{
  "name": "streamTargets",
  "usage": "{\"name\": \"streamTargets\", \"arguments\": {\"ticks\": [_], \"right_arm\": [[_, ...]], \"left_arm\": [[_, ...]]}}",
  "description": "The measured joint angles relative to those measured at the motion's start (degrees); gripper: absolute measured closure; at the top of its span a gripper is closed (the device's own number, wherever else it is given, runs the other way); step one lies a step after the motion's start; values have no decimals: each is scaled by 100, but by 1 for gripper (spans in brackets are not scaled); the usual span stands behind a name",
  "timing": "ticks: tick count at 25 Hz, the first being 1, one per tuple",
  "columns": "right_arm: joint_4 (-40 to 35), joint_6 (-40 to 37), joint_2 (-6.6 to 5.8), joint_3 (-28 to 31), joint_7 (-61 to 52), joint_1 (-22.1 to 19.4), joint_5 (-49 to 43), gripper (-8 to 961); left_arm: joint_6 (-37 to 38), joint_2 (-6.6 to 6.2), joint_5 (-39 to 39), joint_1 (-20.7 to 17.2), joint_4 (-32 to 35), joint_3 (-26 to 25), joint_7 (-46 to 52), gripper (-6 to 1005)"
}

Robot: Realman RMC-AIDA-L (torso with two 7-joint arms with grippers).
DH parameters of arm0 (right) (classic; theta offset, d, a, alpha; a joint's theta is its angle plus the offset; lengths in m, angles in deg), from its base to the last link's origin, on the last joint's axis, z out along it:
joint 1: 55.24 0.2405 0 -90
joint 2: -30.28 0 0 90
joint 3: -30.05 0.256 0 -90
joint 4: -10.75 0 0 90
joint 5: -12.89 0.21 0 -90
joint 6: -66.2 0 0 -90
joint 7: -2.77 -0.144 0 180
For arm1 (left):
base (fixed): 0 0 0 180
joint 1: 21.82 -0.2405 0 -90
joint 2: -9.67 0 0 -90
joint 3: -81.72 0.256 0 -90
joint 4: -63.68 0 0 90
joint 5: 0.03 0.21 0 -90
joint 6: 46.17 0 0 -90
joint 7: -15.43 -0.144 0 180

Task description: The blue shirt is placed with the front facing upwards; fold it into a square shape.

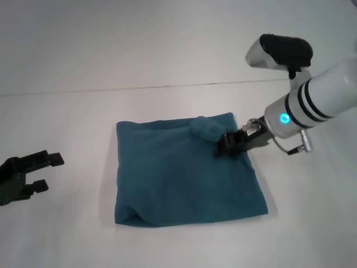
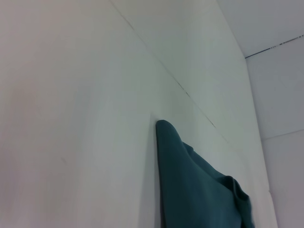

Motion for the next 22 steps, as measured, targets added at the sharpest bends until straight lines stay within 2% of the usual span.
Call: {"name": "streamTargets", "arguments": {"ticks": [4, 11, 15, 19, 22], "right_arm": [[-348, 275, 27, 40, -311, -152, -293, 521], [-1093, 243, -19, 93, -487, -521, -149, 521], [-1095, 170, -93, 253, -300, -573, 162, 521], [-972, -337, -212, 372, 85, -599, 687, 521], [-723, -509, -323, 365, 71, -555, 683, 520]], "left_arm": [[6, 3, 0, -2, 0, 1, 0, 53], [9, 3, 0, -4, 0, 1, 2, 54], [11, -4, 0, 0, 0, 0, 3, 54], [33, -14, 0, -5, 0, -79, 3, 54], [45, -18, 0, -7, 0, -123, -2, 54]]}}
